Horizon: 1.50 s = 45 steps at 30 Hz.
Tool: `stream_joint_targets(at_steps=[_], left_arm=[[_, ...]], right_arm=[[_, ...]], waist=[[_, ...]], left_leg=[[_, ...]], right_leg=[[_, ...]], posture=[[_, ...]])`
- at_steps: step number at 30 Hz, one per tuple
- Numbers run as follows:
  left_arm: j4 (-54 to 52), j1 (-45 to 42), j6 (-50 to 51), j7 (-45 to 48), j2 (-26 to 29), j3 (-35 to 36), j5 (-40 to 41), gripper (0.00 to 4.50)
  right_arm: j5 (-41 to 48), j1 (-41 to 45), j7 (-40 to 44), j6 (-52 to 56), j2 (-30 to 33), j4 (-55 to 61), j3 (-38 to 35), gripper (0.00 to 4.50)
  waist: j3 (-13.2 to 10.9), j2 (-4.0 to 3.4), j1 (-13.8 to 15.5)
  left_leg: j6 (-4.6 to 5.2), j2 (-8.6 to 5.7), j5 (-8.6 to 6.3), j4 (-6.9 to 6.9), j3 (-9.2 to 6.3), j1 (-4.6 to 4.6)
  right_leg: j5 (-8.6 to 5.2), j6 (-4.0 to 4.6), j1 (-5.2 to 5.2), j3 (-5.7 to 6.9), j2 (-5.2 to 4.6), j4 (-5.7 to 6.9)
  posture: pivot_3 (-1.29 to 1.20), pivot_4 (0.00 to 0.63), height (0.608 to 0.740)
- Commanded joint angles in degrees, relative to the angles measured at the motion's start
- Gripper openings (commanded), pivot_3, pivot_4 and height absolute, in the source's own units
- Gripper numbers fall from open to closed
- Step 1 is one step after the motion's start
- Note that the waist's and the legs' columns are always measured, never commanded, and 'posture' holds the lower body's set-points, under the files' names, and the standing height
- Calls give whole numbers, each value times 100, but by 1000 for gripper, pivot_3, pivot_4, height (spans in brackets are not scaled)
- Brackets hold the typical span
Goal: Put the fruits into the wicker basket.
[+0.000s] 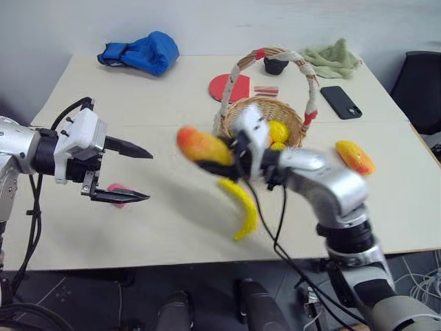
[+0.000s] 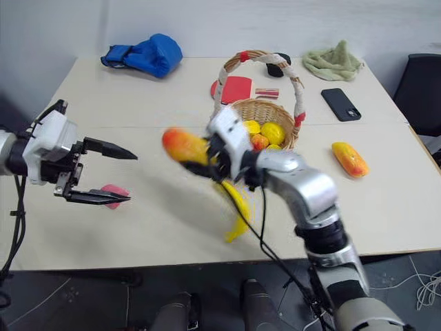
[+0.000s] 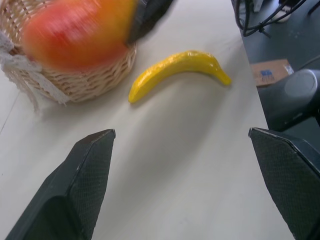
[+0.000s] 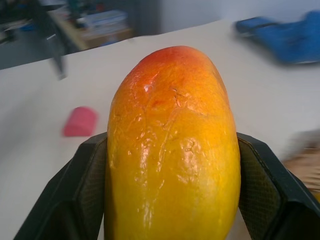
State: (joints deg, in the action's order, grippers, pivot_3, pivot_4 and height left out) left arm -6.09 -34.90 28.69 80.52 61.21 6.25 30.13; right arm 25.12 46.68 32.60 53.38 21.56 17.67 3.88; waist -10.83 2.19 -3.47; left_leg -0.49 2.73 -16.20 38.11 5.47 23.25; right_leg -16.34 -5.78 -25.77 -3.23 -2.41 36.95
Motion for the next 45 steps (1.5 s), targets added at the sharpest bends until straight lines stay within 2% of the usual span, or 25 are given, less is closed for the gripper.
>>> stream_joint_targets(at_steps=[1,6,7,9,12,15,19,22,24,28,31,33,36,42,45], left_arm=[[-61,-343,176,-216,-201,68,254,4500],[-26,-481,241,-317,-446,-35,207,4500],[-16,-491,247,-318,-471,-54,207,4500],[-3,-513,264,-303,-496,-68,223,4500],[16,-543,266,-268,-498,-86,235,4500],[119,-617,234,-220,-510,-133,217,4500],[252,-673,161,-122,-519,-181,186,4500],[395,-726,64,-18,-547,-249,121,4500],[480,-772,-12,55,-577,-304,77,4500],[443,-788,-122,215,-630,-464,28,4500],[257,-719,-72,340,-590,-549,62,4500],[218,-717,-96,408,-549,-625,-2,4500],[190,-749,-56,433,-527,-660,-15,4500],[10,-656,60,386,-513,-629,31,4500],[-8,-639,68,357,-530,-620,21,4500]], right_arm=[[-484,177,-351,-59,450,-267,-189,2984],[-788,263,-365,-358,499,-1203,-15,2984],[-820,270,-359,-407,464,-1330,6,3694],[-873,278,-361,-462,468,-1435,4,4295],[-742,207,-237,-320,702,-1206,-248,4404],[-224,-93,133,115,1270,-506,-907,4404],[1363,-673,1024,1443,2293,650,-2325,4404],[2235,-1470,1557,2183,3050,1189,-3215,4404],[2545,-1933,1575,2462,3249,1408,-3522,4404],[2858,-2670,1005,2511,2653,2163,-2990,4404],[2705,-2538,242,2609,1922,2171,-2195,4404],[2237,-2334,-433,2595,1386,1921,-1503,4404],[1769,-2169,-1002,2505,939,1676,-860,4404],[1294,-2060,-1356,2212,429,1323,-110,4404],[896,-2090,-1240,1862,632,1090,453,4404]], waist=[[1,1,11],[-1,-2,-35],[-1,-2,-53],[-2,-3,-81],[-2,-4,-91],[-2,-4,-67],[-7,-12,103],[-7,-11,176],[-3,-5,176],[0,-1,115],[-1,-2,30],[-2,-4,7],[-3,-5,19],[-3,-5,42],[-2,-5,40]], left_leg=[[0,0,0,0,2,0],[0,2,0,-3,18,-7],[0,3,0,-4,18,-7],[0,5,0,-4,18,-4],[0,4,0,-4,10,-3],[2,-1,-1,-4,-4,-1],[7,-2,-5,-4,-5,4],[9,1,-9,-7,-6,0],[9,3,-9,-6,-4,-6],[13,4,-6,-5,-6,-20],[15,4,0,-1,-8,-22],[14,0,1,-2,-12,-21],[13,0,1,-1,-15,-13],[13,-2,1,-2,-13,2],[13,-1,1,-1,-13,0]], right_leg=[[0,1,0,1,1,-1],[-1,2,0,-7,6,1],[-1,2,0,-7,8,2],[-1,1,-1,-5,11,6],[0,1,-1,-6,9,6],[1,-2,-1,-7,2,3],[2,-4,2,-2,2,-7],[1,-4,11,3,5,-21],[1,-3,28,8,9,-37],[6,-3,33,-15,8,-45],[8,-2,33,-18,9,-36],[8,-2,28,-21,8,-23],[6,1,16,-20,9,-14],[4,2,11,-14,9,-23],[4,2,15,-14,9,-31]], posture=[[0,150,740],[0,150,740],[0,150,740],[0,150,740],[0,150,740],[0,150,740],[0,150,740],[0,150,740],[0,150,740],[0,150,740],[0,150,740],[0,150,740],[0,150,740],[0,150,740],[0,150,740]])
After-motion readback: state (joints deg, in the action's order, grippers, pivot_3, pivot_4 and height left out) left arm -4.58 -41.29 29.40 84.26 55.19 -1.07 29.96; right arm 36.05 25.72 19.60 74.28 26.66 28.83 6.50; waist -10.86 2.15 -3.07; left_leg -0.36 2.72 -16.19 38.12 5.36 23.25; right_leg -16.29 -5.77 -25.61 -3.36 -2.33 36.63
